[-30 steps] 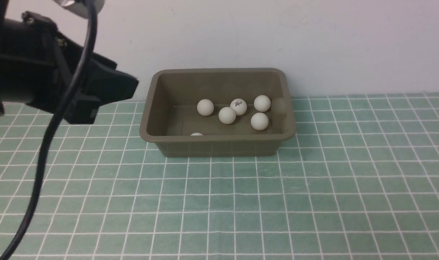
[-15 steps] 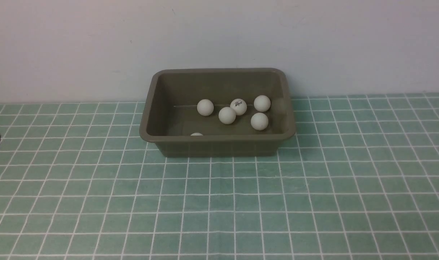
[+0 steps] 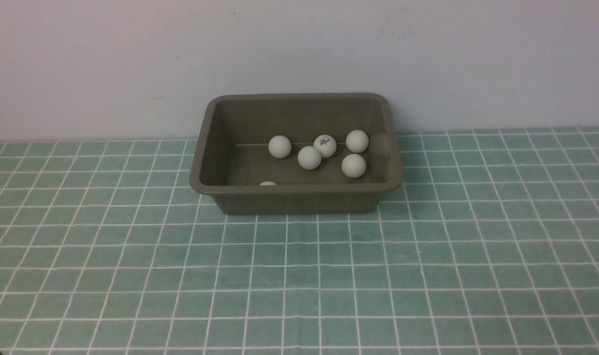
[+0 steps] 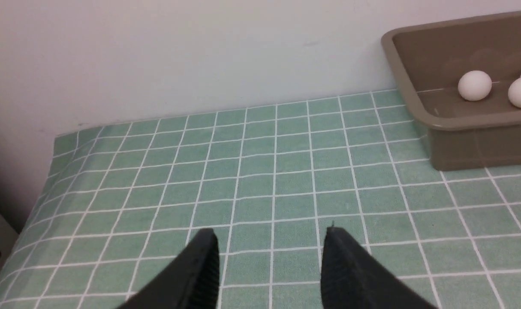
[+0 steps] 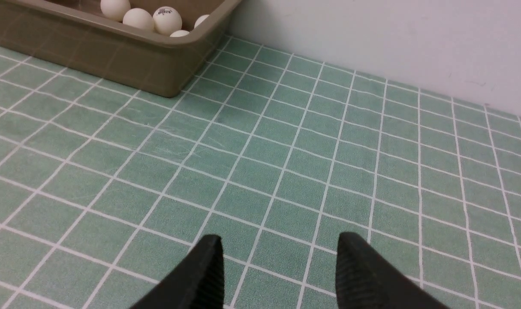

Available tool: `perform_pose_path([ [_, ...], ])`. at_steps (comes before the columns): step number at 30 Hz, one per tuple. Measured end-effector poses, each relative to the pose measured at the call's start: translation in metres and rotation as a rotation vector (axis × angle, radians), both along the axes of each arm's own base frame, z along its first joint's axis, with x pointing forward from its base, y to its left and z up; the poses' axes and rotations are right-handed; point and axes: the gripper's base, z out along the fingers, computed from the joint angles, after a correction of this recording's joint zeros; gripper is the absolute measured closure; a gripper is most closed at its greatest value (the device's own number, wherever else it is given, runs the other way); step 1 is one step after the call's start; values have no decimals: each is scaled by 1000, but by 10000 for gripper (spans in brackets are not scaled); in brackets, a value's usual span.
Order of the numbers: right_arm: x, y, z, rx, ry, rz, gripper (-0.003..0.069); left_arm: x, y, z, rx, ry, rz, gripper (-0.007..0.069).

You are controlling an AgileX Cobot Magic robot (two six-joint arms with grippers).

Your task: Put the table tennis balls in the box on the green coffee tablecloth.

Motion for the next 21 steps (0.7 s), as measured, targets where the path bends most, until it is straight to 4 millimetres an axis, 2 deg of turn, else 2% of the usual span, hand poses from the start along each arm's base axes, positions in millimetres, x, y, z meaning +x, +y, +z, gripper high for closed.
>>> perform_pose_path([
  [4,0,0,0,0,0,0,323,-12,-3,-20,-7,-56,-6,325],
  [15,0,0,0,0,0,0,323,-14,-2,-25,-15,-85,7,325],
  [21,0,0,0,0,0,0,323,-17,2,-46,46,-60,33,325],
])
